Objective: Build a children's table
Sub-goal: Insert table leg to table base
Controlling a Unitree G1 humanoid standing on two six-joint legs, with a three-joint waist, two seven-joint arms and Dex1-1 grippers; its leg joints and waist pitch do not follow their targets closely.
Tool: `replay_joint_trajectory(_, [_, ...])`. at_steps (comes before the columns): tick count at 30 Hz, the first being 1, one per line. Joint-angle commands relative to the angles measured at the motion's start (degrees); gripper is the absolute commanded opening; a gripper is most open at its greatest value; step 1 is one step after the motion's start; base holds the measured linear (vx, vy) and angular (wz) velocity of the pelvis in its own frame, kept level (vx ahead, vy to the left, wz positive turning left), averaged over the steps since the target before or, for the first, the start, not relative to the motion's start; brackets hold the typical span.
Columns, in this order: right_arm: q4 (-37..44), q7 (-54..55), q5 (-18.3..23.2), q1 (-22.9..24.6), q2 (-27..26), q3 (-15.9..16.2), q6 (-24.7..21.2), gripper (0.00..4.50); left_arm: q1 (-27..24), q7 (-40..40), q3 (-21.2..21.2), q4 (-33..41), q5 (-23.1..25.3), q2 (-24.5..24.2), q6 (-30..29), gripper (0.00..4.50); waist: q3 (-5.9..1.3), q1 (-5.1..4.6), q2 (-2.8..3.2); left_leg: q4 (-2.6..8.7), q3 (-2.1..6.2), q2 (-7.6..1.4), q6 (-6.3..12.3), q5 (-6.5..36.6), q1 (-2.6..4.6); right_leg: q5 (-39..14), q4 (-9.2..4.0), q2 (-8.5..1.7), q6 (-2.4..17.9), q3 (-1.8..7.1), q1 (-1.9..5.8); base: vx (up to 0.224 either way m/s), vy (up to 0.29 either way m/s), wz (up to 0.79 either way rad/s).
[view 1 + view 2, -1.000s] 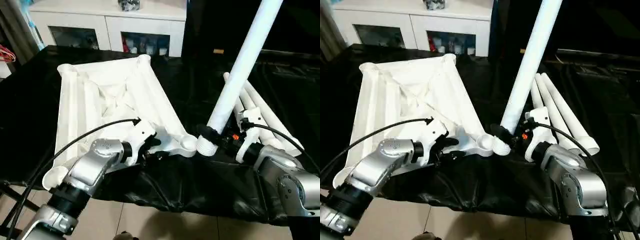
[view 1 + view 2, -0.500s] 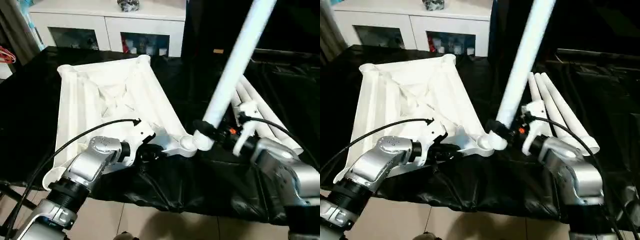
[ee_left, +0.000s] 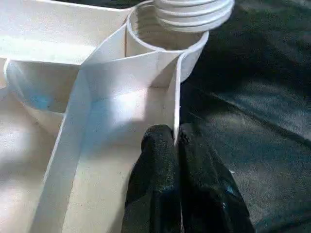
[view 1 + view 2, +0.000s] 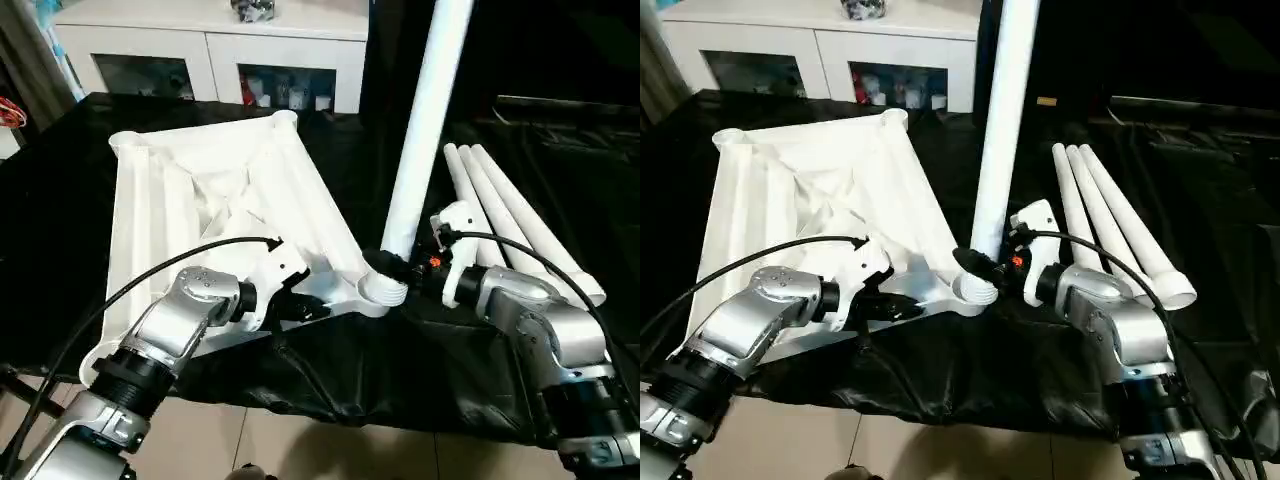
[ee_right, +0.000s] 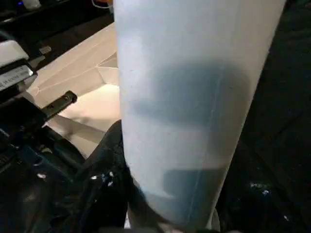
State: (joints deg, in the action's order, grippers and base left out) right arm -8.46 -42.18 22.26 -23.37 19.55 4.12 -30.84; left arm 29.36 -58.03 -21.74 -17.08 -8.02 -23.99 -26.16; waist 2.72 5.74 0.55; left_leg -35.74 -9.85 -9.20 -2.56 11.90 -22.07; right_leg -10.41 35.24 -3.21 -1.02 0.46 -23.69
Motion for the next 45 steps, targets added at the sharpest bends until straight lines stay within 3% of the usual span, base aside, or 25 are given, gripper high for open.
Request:
replay_joint_trajectory(1, [-1.0,-0.7,-0.8,-1.1,-0.1,0.4,0.9,1.89,-0.2,-1.7,-1.6,0.5,0.5,-0.4,-0.9,0.0,-3.64,0.18,-0.28,4.86,0.91,-3.05,0.23,7.2,1.21,-5.2,-3.07,-4.18,14.7,1.23,2.77,0.0,0.0,0.0])
replay_joint_trajectory(15, [-4.4,-3.5,-2.1,-1.1,0.0,2.6,2.1,1.89,0.3,-3.1,-2.1,0.8,1.7,-0.6,1.2,0.0,-3.69,0.69,-0.19,4.87,0.83,-3.18,0.33,6.8,1.3,-4.3,-2.97,-4.26,14.9,1.09,2.74,0.0,0.0,0.0])
replay_joint_trajectory(26, [-6.4,-3.7,-2.4,-1.1,-1.2,2.7,3.4,1.89,-0.3,-4.7,-2.1,2.5,1.5,-0.5,3.2,0.0,-3.73,0.67,0.48,5.0,0.88,-3.31,-0.78,7.8,1.36,-2.6,-2.89,-4.26,15.4,0.68,2.92,0.0,0.0,0.0])
replay_joint_trajectory(30, [-5.8,-3.5,-2.5,0.8,-1.3,2.1,3.7,1.89,-0.1,-3.8,-1.4,1.7,1.8,0.1,3.8,0.0,-3.69,0.77,0.8,5.09,0.85,-3.48,-1.38,8.9,1.48,-2.8,-2.95,-4.35,15.6,0.53,2.95,0.0,0.0,0.0])
replay_joint_trajectory(34, [-5.4,-2.9,-2.0,2.2,-1.6,1.2,4.0,1.89,0.0,-3.1,-0.8,1.3,1.6,0.7,4.1,0.0,-3.78,0.82,0.69,5.11,0.9,-3.49,-1.36,8.6,1.45,-1.8,-2.88,-4.36,15.6,0.43,3.08,0.0,0.0,0.0])
replay_joint_trajectory(35, [-5.4,-2.6,-1.8,2.5,-1.7,0.8,4.2,1.89,0.0,-3.1,-0.8,1.3,1.6,0.8,4.1,0.0,-3.73,0.79,1.03,5.18,0.93,-3.53,-1.53,8.9,1.51,-1.9,-2.94,-4.26,15.5,0.36,2.96,0.0,0.0,0.0])
replay_joint_trajectory(36, [-5.3,-2.4,-1.7,2.7,-1.8,0.6,4.2,1.89,0.0,-3.1,-0.7,1.3,1.6,0.8,4.1,0.0,-3.74,0.76,0.97,5.2,0.95,-3.5,-1.65,9.3,1.49,-2.1,-2.93,-4.28,15.6,0.37,3.06,0.0,0.0,0.0])
replay_joint_trajectory(45, [-5.9,-0.1,1.8,7.1,-4.9,-4.9,6.7,1.89,0.5,-2.5,0.2,0.6,1.5,1.7,4.6,0.0,-3.72,0.94,1.68,5.32,1.09,-3.52,-1.51,10.7,1.36,-4.1,-3.22,-4.53,15.3,0.4,3.08,0.0,0.0,0.0])
